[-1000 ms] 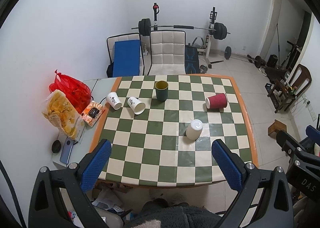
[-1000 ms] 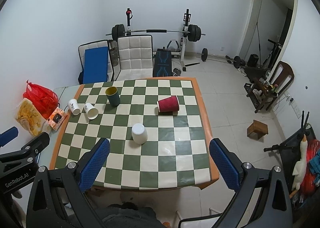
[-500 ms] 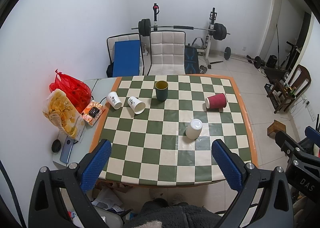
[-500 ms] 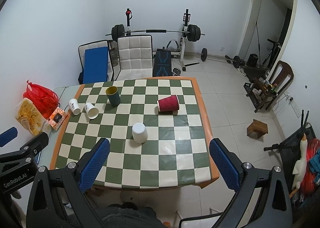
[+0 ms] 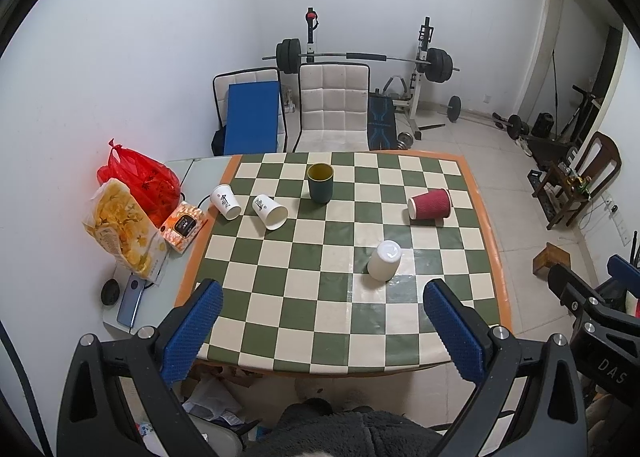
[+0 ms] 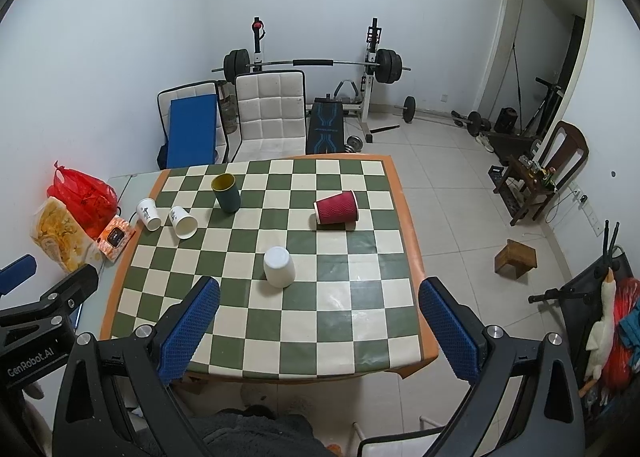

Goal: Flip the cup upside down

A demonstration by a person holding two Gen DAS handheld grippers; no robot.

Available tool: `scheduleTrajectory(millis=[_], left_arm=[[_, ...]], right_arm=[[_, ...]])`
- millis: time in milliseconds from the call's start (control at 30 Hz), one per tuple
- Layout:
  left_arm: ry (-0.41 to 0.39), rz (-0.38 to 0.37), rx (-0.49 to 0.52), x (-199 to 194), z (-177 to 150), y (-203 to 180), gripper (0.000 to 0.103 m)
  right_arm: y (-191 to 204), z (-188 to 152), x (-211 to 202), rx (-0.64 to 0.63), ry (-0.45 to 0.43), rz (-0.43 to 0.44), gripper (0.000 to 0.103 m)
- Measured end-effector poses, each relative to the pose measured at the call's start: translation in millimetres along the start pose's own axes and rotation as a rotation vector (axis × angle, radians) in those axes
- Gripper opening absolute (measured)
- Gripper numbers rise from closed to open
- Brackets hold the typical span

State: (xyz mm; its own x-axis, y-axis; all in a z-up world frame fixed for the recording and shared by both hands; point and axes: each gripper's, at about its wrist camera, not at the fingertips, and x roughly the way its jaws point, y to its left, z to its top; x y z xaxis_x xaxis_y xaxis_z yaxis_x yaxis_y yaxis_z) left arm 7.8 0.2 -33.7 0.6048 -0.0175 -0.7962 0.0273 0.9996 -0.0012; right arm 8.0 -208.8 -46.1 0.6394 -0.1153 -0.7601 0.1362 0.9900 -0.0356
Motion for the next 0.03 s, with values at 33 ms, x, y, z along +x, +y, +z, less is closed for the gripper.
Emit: scheduleTrajectory(millis=[33], left_arm=[[0.0, 0.0, 0.002, -0.4, 1.1, -1.1, 0.103]], right_arm=[[0.3, -0.2, 0.0, 0.0, 0.001, 0.0, 0.102]])
